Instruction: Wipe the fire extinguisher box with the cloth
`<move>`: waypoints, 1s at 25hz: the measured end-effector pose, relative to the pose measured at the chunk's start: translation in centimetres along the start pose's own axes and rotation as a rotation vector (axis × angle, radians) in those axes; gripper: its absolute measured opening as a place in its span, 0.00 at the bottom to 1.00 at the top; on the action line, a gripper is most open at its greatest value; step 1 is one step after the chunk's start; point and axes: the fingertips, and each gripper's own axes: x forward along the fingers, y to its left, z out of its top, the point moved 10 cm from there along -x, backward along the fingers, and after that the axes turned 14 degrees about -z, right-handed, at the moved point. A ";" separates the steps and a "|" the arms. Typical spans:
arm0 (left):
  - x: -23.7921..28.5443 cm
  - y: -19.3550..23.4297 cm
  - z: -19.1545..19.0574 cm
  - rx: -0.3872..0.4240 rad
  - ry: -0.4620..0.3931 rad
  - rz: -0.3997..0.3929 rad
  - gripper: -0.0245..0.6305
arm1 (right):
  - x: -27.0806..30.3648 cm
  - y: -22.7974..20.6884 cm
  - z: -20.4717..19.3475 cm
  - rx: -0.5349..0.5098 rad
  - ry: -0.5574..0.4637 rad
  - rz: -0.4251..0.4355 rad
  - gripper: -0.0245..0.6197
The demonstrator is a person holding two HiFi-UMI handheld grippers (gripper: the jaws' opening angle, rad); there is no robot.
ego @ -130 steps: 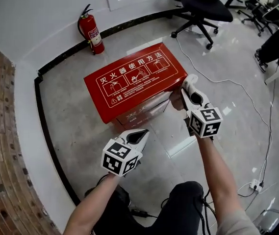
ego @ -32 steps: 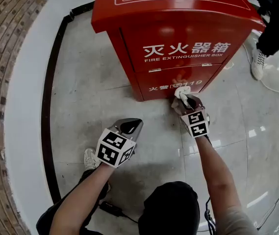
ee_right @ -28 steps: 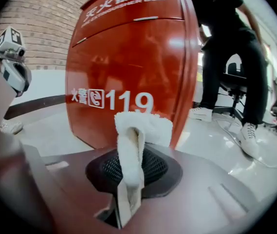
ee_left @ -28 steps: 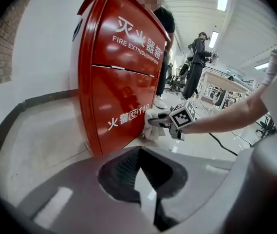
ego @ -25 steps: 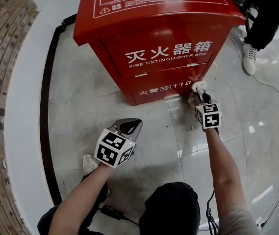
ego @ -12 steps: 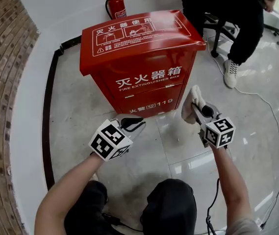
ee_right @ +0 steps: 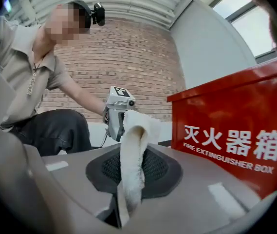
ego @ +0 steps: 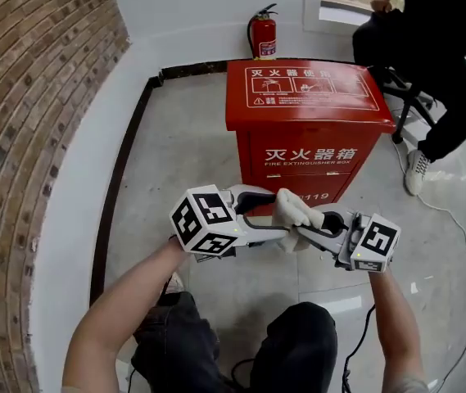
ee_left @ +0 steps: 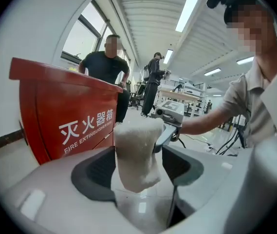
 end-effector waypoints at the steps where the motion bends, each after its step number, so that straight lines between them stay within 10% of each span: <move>1: -0.7 -0.3 -0.1 -0.008 -0.018 -0.010 0.47 | 0.8 0.5 0.5 -0.001 0.004 0.039 0.16; 6: -4.3 -0.6 -1.1 0.000 -0.078 0.099 0.23 | 5.0 1.4 2.6 -0.041 0.049 -0.005 0.17; 13: -10.8 0.6 -1.4 0.056 -0.112 0.392 0.19 | 9.2 0.8 3.7 0.010 0.101 -0.282 0.36; 20: -15.3 7.2 1.7 0.076 -0.164 0.480 0.19 | 9.8 0.5 3.8 0.040 0.226 -0.417 0.31; 25: -15.7 13.1 3.4 0.079 -0.177 0.479 0.19 | 12.5 1.6 5.0 0.004 0.296 -0.461 0.08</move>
